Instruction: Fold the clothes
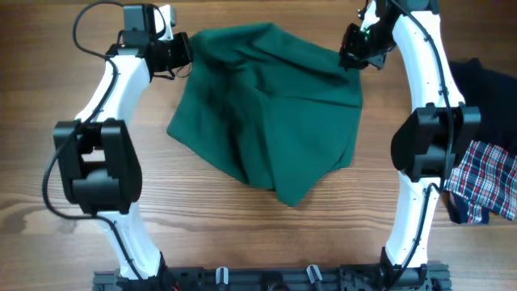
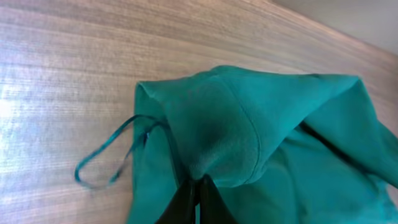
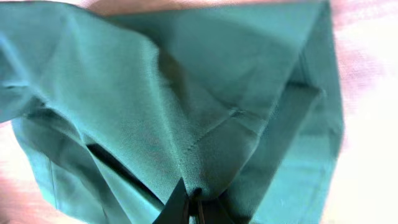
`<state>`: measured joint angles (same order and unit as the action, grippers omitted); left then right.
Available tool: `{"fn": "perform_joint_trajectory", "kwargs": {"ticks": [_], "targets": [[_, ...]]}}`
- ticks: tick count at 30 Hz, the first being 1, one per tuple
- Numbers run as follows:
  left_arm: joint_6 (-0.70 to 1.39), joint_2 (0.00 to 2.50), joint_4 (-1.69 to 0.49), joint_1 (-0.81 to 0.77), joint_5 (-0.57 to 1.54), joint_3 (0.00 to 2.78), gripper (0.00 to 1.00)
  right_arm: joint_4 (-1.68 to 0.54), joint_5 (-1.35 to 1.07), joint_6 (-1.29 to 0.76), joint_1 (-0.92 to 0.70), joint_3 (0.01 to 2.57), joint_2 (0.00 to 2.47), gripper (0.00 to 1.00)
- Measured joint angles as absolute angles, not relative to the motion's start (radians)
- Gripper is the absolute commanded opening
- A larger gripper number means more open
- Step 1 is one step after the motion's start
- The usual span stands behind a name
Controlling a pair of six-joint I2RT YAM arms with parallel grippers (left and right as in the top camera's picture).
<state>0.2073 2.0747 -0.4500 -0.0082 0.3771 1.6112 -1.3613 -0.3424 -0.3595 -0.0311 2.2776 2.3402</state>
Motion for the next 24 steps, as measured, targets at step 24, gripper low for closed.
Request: {"fn": "perform_joint_trajectory", "kwargs": {"ticks": [24], "targets": [[0.139, 1.945, -1.008, 0.069, 0.468, 1.613, 0.04, -1.605, -0.427, -0.259, 0.015, 2.278, 2.195, 0.04]]}}
